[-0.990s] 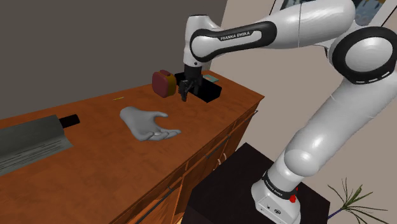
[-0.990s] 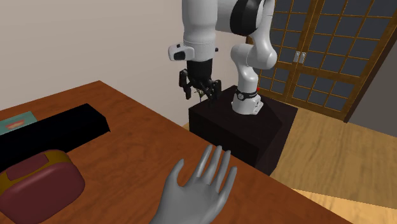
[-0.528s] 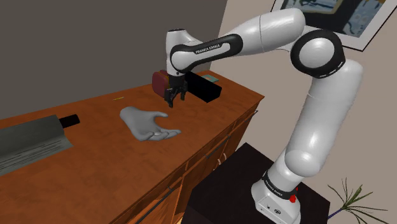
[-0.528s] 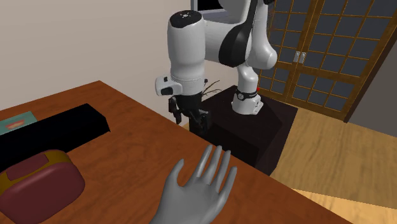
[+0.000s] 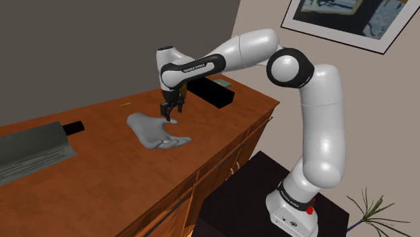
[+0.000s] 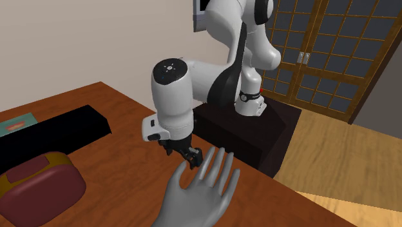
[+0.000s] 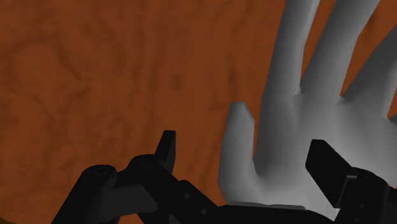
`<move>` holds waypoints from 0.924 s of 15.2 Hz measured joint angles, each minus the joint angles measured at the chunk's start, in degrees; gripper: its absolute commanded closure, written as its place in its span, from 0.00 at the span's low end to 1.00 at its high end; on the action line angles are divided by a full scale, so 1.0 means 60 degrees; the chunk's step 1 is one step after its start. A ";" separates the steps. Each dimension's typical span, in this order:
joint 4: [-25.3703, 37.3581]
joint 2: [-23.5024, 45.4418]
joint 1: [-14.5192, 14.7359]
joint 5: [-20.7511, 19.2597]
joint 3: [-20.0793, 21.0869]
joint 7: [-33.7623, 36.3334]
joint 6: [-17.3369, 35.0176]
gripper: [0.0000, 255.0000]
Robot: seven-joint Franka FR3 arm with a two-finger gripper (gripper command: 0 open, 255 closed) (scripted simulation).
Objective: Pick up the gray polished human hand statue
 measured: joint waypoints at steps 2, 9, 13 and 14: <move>0.0182 0.0298 0.0033 -0.0076 -0.0041 -0.0002 0.0071 0.00; 0.0144 0.0799 0.0094 -0.0200 -0.0105 0.0119 0.0584 1.00; 0.0133 0.0798 0.0069 -0.0209 -0.0121 0.0098 0.0619 1.00; 0.0135 0.0801 0.0067 -0.0208 -0.0121 0.0094 0.0620 1.00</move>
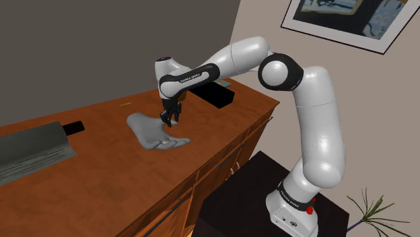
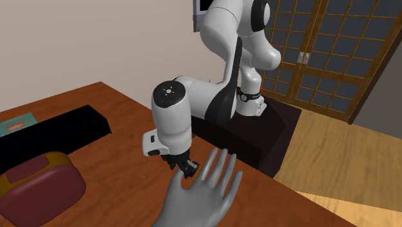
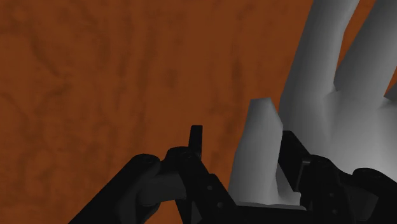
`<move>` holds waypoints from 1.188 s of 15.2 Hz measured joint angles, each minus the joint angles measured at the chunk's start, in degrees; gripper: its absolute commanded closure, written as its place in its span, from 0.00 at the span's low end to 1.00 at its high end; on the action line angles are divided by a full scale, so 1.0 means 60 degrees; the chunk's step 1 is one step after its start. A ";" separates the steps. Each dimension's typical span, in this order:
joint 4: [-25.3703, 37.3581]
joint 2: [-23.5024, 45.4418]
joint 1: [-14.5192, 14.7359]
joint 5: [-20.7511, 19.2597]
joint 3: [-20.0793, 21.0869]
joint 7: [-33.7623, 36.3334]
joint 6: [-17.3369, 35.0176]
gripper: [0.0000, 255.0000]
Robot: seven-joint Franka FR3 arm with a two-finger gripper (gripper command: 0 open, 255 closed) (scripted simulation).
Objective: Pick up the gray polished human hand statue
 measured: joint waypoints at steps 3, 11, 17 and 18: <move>0.0017 0.0011 -0.0001 0.0002 0.0000 -0.0007 -0.0013 1.00; 0.0102 -0.0297 0.0014 0.0088 0.0064 -0.0051 -0.0431 1.00; 0.0379 -0.0625 -0.0002 0.0182 0.0110 -0.0159 -0.1027 1.00; 0.0378 -0.0709 0.0002 0.0200 0.0124 -0.0161 -0.1110 1.00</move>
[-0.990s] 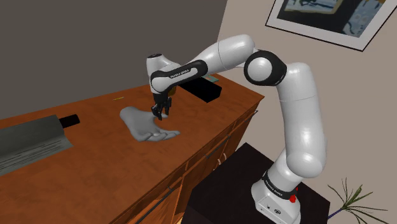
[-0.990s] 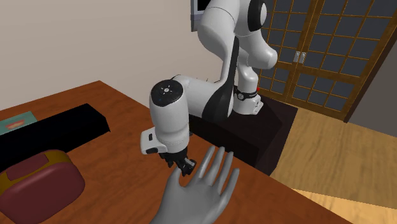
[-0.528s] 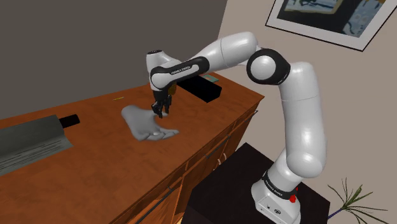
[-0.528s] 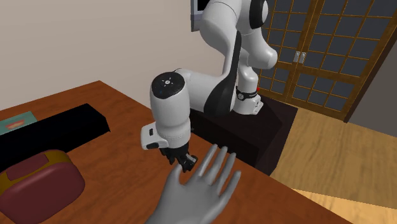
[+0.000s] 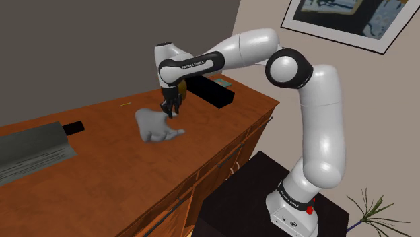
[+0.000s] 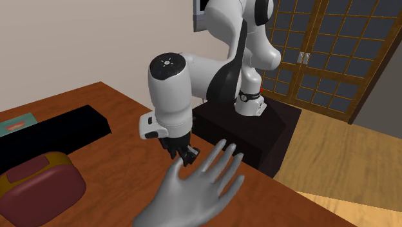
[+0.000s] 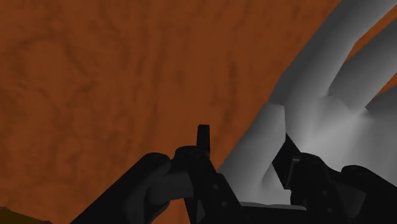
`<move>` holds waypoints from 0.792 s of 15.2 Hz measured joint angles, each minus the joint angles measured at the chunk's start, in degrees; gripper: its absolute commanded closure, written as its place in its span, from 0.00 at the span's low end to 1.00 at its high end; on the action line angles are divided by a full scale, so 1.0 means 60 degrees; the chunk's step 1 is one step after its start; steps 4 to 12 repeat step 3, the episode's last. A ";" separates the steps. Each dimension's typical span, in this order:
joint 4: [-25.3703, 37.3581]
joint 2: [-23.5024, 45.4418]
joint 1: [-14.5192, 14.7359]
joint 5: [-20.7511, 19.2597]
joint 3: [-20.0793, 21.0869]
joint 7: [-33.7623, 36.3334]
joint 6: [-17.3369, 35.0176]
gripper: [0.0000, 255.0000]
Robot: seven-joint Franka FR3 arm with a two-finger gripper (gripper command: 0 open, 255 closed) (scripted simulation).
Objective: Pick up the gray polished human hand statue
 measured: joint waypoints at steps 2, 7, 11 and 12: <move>0.0060 -0.0130 -0.0015 0.0031 0.0012 -0.0041 -0.0187 1.00; 0.0101 -0.0154 -0.0013 0.0039 0.0017 -0.0051 -0.0251 1.00; 0.0101 -0.0154 -0.0013 0.0039 0.0017 -0.0051 -0.0251 1.00; 0.0101 -0.0154 -0.0013 0.0039 0.0017 -0.0051 -0.0251 1.00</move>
